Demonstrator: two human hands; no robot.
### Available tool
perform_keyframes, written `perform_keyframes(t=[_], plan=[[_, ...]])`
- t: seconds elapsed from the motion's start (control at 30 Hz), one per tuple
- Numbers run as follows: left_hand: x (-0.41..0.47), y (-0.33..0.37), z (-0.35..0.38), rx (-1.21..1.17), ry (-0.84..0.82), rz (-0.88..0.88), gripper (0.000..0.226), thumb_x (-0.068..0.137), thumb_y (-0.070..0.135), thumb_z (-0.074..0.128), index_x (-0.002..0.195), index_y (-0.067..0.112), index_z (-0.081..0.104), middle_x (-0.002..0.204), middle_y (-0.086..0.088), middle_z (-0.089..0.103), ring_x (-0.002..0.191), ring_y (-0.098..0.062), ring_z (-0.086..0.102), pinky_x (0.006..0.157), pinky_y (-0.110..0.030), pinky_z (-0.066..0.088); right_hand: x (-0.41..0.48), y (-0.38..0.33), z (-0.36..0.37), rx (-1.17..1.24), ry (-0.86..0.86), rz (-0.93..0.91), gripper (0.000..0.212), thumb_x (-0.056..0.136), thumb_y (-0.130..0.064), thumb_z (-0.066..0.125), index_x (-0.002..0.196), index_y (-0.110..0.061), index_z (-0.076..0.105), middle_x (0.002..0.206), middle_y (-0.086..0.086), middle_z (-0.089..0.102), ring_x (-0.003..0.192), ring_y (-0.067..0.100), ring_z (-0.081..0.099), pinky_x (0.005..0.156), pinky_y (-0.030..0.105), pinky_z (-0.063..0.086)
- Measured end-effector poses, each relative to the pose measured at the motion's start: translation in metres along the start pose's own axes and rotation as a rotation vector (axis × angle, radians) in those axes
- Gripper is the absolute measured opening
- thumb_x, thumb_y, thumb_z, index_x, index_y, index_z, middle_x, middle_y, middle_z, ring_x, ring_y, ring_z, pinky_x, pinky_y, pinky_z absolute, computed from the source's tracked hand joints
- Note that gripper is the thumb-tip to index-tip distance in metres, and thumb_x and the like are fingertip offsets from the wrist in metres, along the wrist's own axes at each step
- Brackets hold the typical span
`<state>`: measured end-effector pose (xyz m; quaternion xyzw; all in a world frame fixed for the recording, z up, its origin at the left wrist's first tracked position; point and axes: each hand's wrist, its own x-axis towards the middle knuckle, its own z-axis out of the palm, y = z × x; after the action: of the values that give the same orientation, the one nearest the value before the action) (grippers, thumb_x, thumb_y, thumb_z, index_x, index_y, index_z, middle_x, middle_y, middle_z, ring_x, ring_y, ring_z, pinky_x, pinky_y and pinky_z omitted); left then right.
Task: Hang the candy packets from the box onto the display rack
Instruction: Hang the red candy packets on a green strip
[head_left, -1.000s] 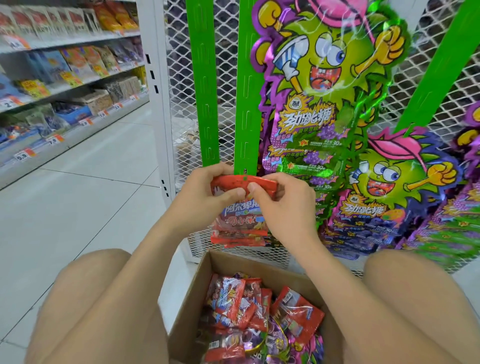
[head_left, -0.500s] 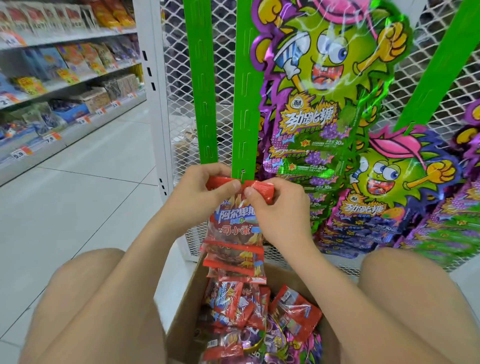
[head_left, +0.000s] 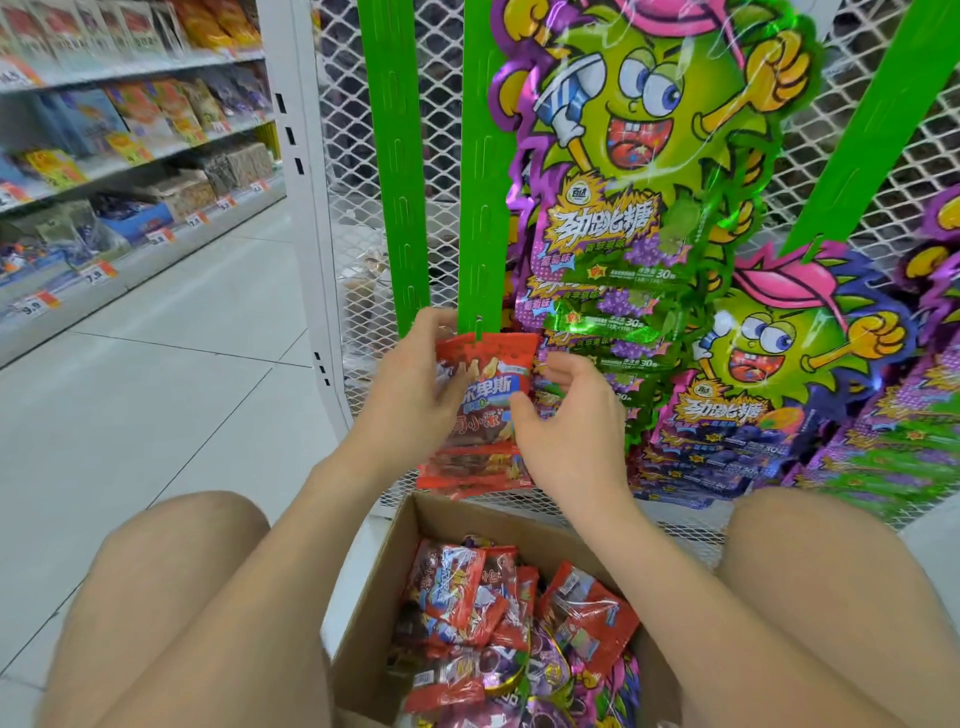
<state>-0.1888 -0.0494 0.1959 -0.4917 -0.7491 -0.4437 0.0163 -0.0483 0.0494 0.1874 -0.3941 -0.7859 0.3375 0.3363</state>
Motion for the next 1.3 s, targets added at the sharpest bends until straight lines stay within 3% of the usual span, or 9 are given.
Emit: perform_keyframes(t=[0.13, 0.27, 0.4, 0.53, 0.7, 0.9, 1.07, 1.2, 1.3], plan=[[-0.007, -0.009, 0.018, 0.096, 0.067, 0.049, 0.076, 0.093, -0.009, 0.063, 0.158, 0.014, 0.032, 0.144, -0.007, 0.039, 0.121, -0.012, 0.045, 0.100, -0.012, 0.041, -0.015, 0.006, -0.005, -0.096, -0.045, -0.091, 0.057, 0.088, -0.023, 0.076, 0.139, -0.022, 0.050, 0.125, -0.003, 0.052, 0.119, 0.014, 0.051, 0.101, 0.031, 0.043], [-0.016, -0.012, 0.034, 0.142, 0.214, 0.015, 0.081, 0.091, -0.008, 0.064, 0.162, 0.010, 0.029, 0.159, -0.018, 0.025, 0.145, -0.026, 0.037, 0.115, -0.013, 0.029, -0.021, 0.013, -0.013, -0.121, -0.290, -0.127, 0.023, 0.090, -0.019, 0.071, 0.111, -0.029, 0.066, 0.099, -0.014, 0.063, 0.092, 0.002, 0.060, 0.082, 0.022, 0.049], [-0.041, -0.012, 0.056, 0.420, 0.297, 0.121, 0.061, 0.088, 0.002, 0.063, 0.149, 0.008, 0.053, 0.160, -0.027, 0.032, 0.152, -0.045, 0.031, 0.122, -0.056, 0.032, -0.021, 0.039, -0.017, -0.346, -0.649, -0.115, 0.015, 0.095, -0.027, 0.064, 0.104, -0.022, 0.073, 0.091, -0.008, 0.070, 0.094, 0.011, 0.066, 0.087, 0.034, 0.058], [-0.074, -0.031, 0.092, 0.487, -0.152, 0.286, 0.027, 0.091, 0.014, 0.056, 0.116, 0.015, 0.065, 0.114, -0.009, 0.061, 0.104, -0.037, 0.062, 0.084, -0.048, 0.049, -0.029, 0.081, -0.017, -0.706, -1.105, -0.209, 0.029, 0.097, -0.032, 0.058, 0.105, -0.006, 0.069, 0.085, 0.009, 0.068, 0.080, 0.023, 0.058, 0.082, 0.046, 0.059], [-0.123, -0.082, 0.138, 0.512, -0.800, -0.127, 0.014, 0.096, 0.027, 0.057, 0.110, 0.027, 0.062, 0.110, -0.002, 0.070, 0.104, -0.030, 0.067, 0.078, -0.042, 0.057, -0.038, 0.135, -0.017, -0.944, -1.222, -0.213, 0.026, 0.096, -0.033, 0.063, 0.090, -0.008, 0.064, 0.085, 0.007, 0.061, 0.084, 0.032, 0.067, 0.067, 0.042, 0.060], [-0.185, -0.150, 0.204, 0.462, -0.962, -0.376, 0.032, 0.091, 0.022, 0.060, 0.122, 0.012, 0.060, 0.107, -0.015, 0.065, 0.108, -0.040, 0.065, 0.083, -0.050, 0.058, -0.034, 0.170, -0.010, -0.961, -1.189, -0.209, 0.012, 0.101, -0.019, 0.056, 0.093, -0.010, 0.058, 0.090, 0.008, 0.058, 0.073, 0.027, 0.062, 0.052, 0.029, 0.044], [-0.235, -0.182, 0.240, 0.478, -1.085, -0.593, 0.119, 0.077, 0.046, 0.089, 0.161, 0.006, 0.016, 0.164, -0.033, 0.012, 0.139, -0.053, 0.045, 0.108, -0.054, 0.050, -0.044, 0.191, 0.010, -0.976, -1.271, -0.186, 0.018, 0.102, -0.010, 0.049, 0.115, -0.005, 0.061, 0.111, 0.009, 0.063, 0.080, 0.026, 0.059, 0.064, 0.036, 0.052], [-0.250, -0.181, 0.236, 0.645, -1.059, -0.417, 0.080, 0.087, 0.008, 0.073, 0.153, 0.009, 0.028, 0.163, -0.028, 0.018, 0.097, -0.043, 0.071, 0.065, -0.044, 0.048, -0.050, 0.193, 0.023, -0.973, -1.369, -0.248, 0.016, 0.105, -0.013, 0.050, 0.118, -0.008, 0.058, 0.109, 0.010, 0.055, 0.081, 0.026, 0.056, 0.063, 0.035, 0.045], [-0.233, -0.173, 0.225, 0.628, -0.969, -0.396, 0.053, 0.084, 0.014, 0.068, 0.132, 0.017, 0.046, 0.137, -0.013, 0.054, 0.096, -0.040, 0.070, 0.065, -0.043, 0.051, -0.052, 0.191, 0.030, -0.983, -1.356, -0.262, 0.008, 0.105, -0.014, 0.051, 0.101, -0.010, 0.057, 0.092, 0.006, 0.050, 0.071, 0.021, 0.051, 0.055, 0.034, 0.040]])
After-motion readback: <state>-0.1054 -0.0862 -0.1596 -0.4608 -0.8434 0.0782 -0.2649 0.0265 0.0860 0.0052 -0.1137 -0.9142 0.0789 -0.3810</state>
